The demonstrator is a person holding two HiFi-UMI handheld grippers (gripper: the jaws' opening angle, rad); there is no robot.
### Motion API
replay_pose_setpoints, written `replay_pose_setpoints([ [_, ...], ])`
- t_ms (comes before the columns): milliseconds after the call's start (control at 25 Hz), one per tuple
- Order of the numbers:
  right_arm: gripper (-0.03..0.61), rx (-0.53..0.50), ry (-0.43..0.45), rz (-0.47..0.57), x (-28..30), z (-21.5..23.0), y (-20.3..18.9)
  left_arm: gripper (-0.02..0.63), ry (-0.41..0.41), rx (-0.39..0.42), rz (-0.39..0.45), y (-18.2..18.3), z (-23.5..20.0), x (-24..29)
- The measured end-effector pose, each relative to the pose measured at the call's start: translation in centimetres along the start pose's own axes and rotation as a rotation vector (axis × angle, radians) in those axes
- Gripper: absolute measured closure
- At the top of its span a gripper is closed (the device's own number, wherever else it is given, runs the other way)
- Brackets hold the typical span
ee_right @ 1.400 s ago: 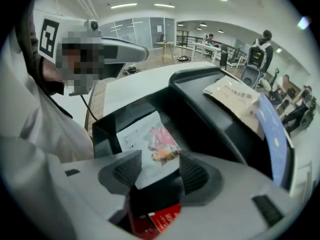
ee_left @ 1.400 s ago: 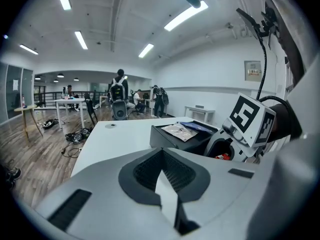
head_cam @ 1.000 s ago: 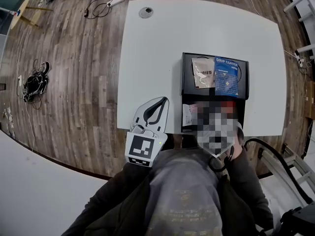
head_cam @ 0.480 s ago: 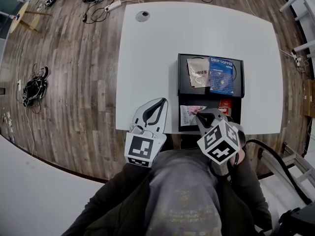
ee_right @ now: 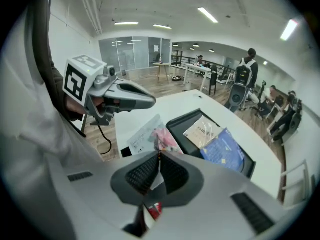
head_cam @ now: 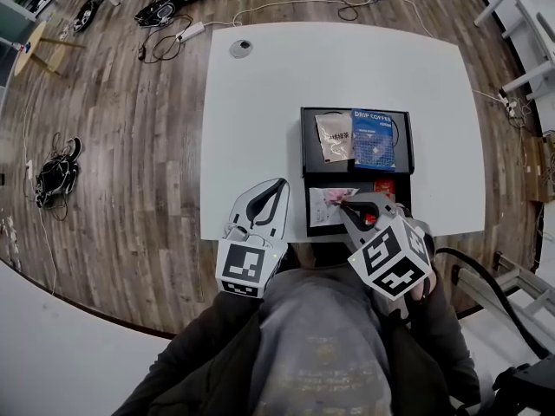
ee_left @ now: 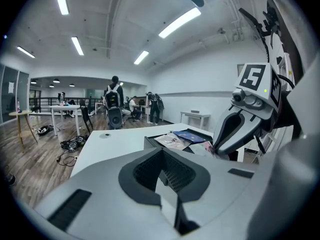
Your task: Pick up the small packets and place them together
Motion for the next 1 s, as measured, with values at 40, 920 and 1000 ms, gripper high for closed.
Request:
replay_pose_setpoints([
  [40,0.565,0.003,-0.007,0.009,-0.4,0.6,0.3,0.612,0.001,0.0,0.005,0.1,0.0,0.1],
  [920,0.552,-0.094,-0.116,-0.086,3.4,11.5,3.5,0.612,0.117,-0.094,-0.016,-0.6,-3.6,1.7],
  [1000,0.546,-0.097,-0.116,-0.098,3.8,11.5,3.5,0.612,0.118,-0.097,-0.017,-0.6,-3.8,1.6],
])
Point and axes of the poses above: the fingertips, and each gripper's own axes: x forward along the fingers, z to its right, y out of its top, the point moved 7 cm from there along -x, backward along the fingers, and after that the axes turned 9 degrees about -x, right-handed, at the moved point
